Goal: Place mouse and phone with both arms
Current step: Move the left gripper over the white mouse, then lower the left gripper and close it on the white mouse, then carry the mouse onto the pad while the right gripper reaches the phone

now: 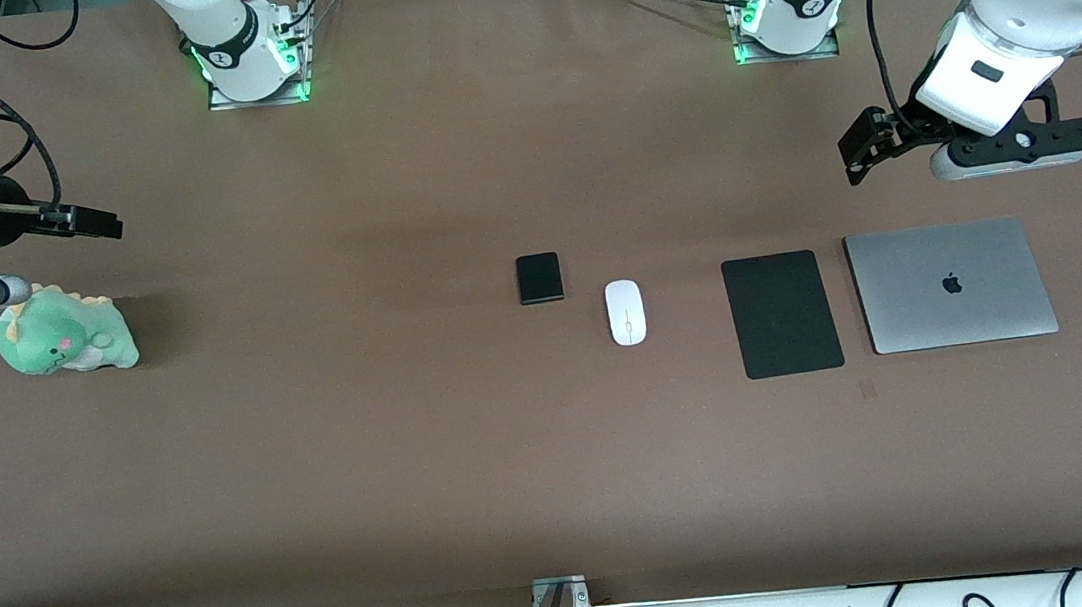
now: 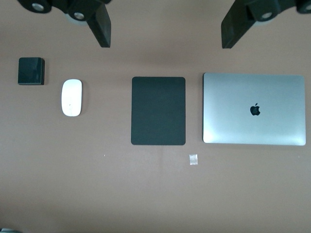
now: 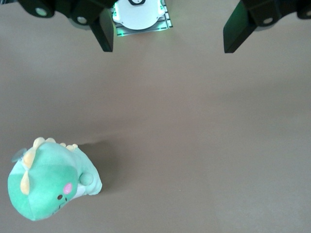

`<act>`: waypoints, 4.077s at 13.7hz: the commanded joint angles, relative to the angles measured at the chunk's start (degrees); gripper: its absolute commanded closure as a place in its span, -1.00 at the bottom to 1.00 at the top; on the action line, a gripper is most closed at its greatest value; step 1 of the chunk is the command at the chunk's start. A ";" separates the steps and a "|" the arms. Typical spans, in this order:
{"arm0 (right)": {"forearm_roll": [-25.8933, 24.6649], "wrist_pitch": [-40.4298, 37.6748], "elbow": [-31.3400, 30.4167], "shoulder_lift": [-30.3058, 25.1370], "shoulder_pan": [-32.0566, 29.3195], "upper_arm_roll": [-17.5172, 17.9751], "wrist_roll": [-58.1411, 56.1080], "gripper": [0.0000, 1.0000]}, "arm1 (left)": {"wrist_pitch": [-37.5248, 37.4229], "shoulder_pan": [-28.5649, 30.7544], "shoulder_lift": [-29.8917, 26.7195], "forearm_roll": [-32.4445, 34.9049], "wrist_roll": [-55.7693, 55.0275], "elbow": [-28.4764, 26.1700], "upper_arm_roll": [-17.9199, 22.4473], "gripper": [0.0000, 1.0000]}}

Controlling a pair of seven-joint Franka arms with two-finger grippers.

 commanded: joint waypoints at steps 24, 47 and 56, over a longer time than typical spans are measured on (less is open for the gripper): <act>1.13 -1.73 0.03 -0.54 1.45 0.19 1.84 -1.00 | 30.68 -23.56 36.34 5.74 -21.72 2.18 -0.33 -1.00; 1.57 -0.85 0.20 -0.54 1.89 0.19 1.92 -1.00 | 36.67 -23.13 42.50 9.34 -20.93 0.94 0.55 -0.41; 1.57 -0.59 0.20 -0.54 1.89 0.19 1.92 -1.00 | 29.46 -16.46 35.31 9.34 -17.35 -1.50 0.29 -0.06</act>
